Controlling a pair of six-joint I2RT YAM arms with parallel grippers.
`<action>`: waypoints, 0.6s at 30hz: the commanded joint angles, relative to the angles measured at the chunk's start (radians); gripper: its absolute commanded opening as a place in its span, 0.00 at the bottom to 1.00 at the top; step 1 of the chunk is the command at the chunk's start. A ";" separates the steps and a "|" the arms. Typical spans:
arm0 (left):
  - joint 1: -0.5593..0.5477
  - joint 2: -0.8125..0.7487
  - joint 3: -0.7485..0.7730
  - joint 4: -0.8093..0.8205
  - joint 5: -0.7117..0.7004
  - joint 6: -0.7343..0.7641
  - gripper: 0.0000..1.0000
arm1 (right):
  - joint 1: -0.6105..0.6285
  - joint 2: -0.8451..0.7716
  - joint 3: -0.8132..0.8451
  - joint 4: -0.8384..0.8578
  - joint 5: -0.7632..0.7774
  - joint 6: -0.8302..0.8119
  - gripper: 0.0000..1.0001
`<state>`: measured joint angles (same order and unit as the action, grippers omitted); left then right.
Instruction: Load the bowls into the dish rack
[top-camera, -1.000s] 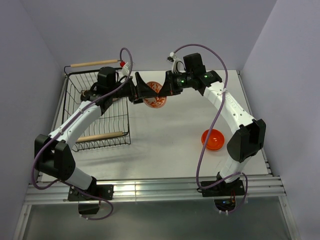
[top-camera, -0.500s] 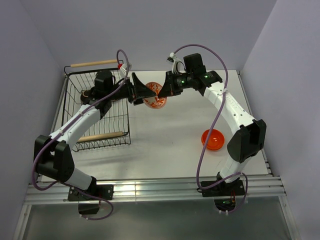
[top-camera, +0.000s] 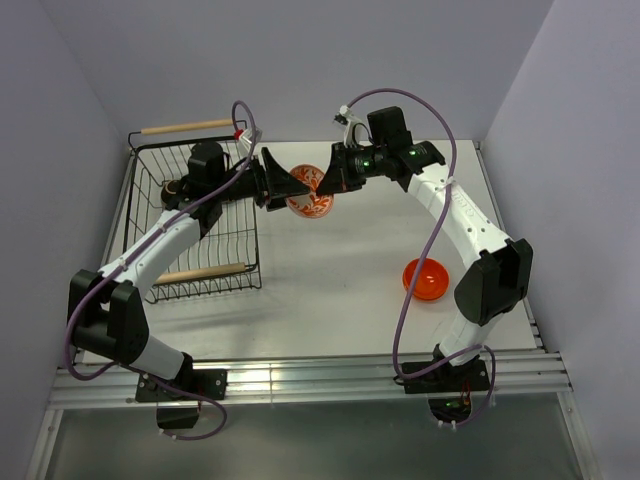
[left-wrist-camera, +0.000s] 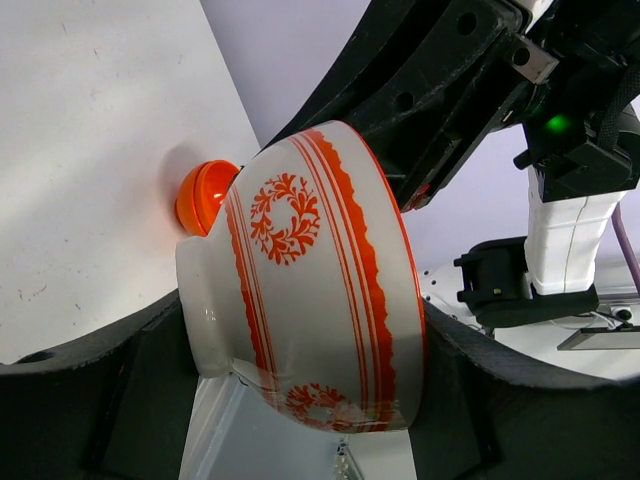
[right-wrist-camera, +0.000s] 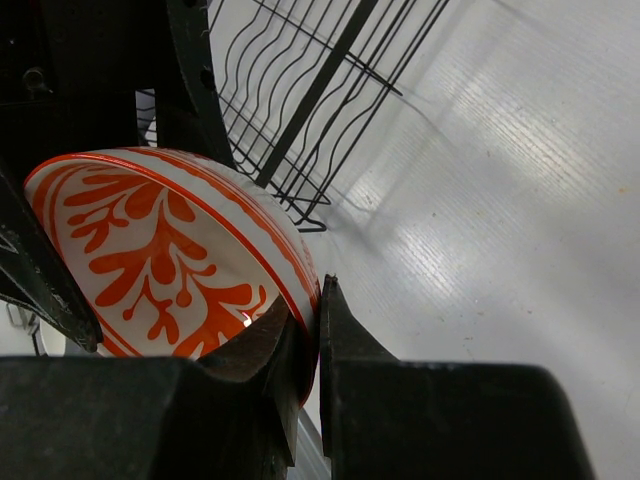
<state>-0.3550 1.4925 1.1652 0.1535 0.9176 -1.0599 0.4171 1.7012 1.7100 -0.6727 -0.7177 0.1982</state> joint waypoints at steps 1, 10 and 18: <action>-0.013 -0.067 0.008 0.110 0.052 -0.003 0.41 | 0.009 0.012 0.057 0.002 -0.062 -0.003 0.06; -0.006 -0.081 0.008 0.026 0.037 0.043 0.00 | 0.009 0.028 0.077 -0.002 -0.068 0.010 0.29; 0.004 -0.086 0.007 -0.034 0.014 0.086 0.00 | 0.008 0.028 0.077 0.001 -0.074 0.015 0.44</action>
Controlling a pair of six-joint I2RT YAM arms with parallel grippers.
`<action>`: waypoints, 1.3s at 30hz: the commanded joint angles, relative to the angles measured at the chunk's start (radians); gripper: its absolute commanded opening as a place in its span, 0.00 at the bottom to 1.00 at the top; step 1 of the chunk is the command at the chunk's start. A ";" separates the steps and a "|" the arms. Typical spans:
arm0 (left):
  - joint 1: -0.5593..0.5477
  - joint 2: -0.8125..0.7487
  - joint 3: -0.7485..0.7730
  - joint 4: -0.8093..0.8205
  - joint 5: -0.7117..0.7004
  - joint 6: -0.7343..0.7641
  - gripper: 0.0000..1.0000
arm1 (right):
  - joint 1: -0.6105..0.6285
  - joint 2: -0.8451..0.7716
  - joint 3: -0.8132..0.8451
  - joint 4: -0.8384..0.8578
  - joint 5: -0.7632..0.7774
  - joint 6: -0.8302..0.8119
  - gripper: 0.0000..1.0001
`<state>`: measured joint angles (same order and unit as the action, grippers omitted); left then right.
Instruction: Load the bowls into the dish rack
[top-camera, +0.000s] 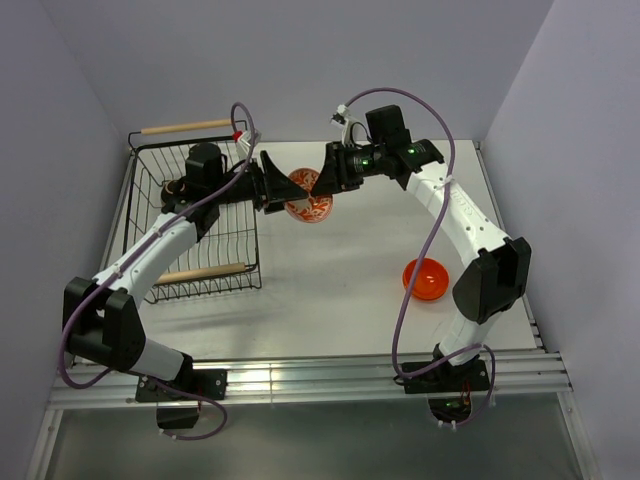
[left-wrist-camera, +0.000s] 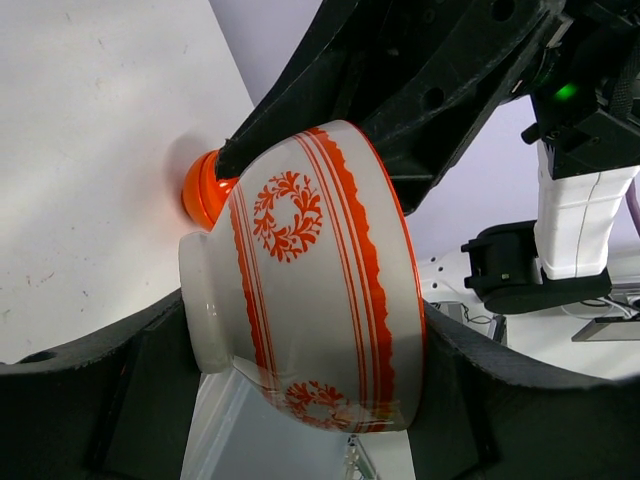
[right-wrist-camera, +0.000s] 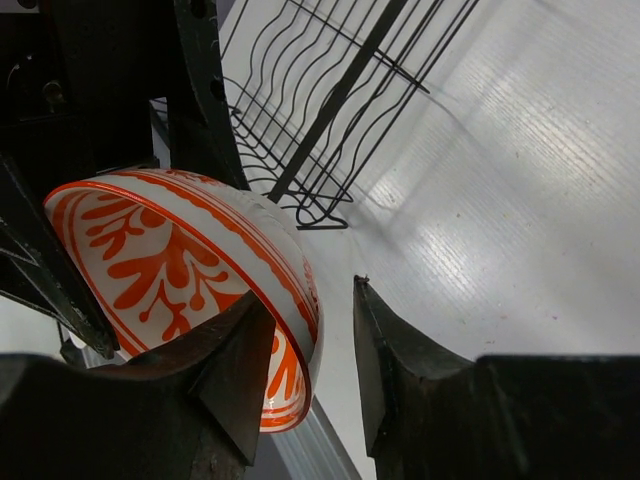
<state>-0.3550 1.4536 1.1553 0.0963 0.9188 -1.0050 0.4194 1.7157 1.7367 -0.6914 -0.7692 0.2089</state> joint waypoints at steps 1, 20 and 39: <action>0.005 -0.044 0.015 0.016 0.009 0.034 0.00 | 0.007 0.013 0.050 0.018 -0.024 0.004 0.45; 0.102 -0.048 0.023 -0.081 -0.009 0.085 0.00 | 0.007 -0.007 0.038 -0.028 -0.024 -0.042 0.76; 0.617 -0.023 0.394 -0.769 0.009 0.713 0.00 | -0.105 -0.042 0.014 -0.028 -0.047 -0.029 0.85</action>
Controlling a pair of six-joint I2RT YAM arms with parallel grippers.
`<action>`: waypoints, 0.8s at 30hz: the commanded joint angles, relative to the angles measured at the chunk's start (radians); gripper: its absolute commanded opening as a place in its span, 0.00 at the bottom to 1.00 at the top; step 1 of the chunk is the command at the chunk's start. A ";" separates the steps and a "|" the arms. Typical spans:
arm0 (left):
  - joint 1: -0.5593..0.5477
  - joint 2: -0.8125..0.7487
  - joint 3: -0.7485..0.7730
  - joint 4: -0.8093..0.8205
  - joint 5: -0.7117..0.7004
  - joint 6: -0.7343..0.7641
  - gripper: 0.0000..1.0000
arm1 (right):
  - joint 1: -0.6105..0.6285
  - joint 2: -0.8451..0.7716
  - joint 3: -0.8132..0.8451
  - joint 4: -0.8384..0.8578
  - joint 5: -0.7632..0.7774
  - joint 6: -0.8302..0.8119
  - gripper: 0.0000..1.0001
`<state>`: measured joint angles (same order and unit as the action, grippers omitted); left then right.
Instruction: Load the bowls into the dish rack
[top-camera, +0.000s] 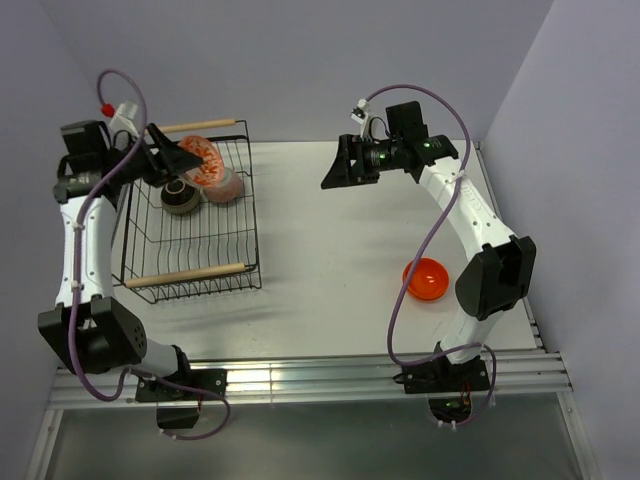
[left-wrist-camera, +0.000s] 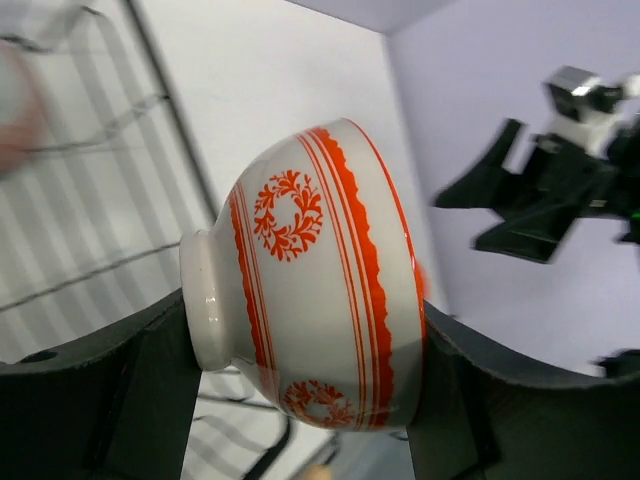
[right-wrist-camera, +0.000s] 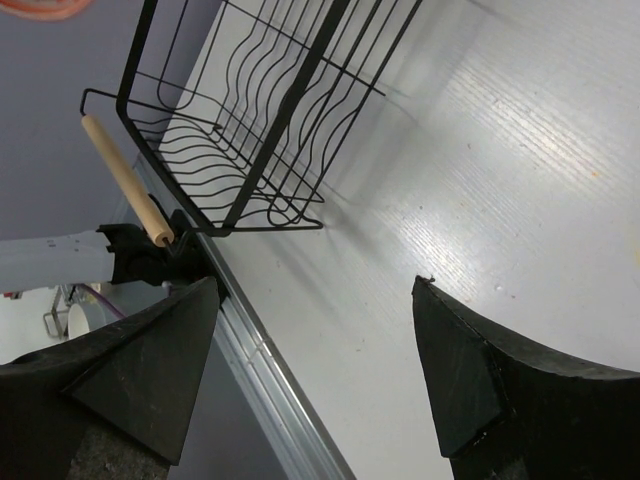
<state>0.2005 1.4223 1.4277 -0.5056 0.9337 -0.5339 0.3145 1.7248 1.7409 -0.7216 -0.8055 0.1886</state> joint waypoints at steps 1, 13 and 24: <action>0.072 0.020 0.173 -0.253 -0.057 0.344 0.00 | -0.002 -0.053 0.005 0.004 -0.009 -0.011 0.85; 0.091 0.121 0.306 -0.470 -0.499 0.811 0.00 | 0.000 -0.039 0.002 -0.009 0.009 -0.026 0.85; 0.045 0.159 0.209 -0.430 -0.762 0.919 0.00 | 0.000 -0.014 0.000 -0.027 0.032 -0.043 0.86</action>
<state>0.2741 1.5871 1.6554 -0.9840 0.2798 0.3172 0.3141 1.7245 1.7405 -0.7311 -0.7860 0.1665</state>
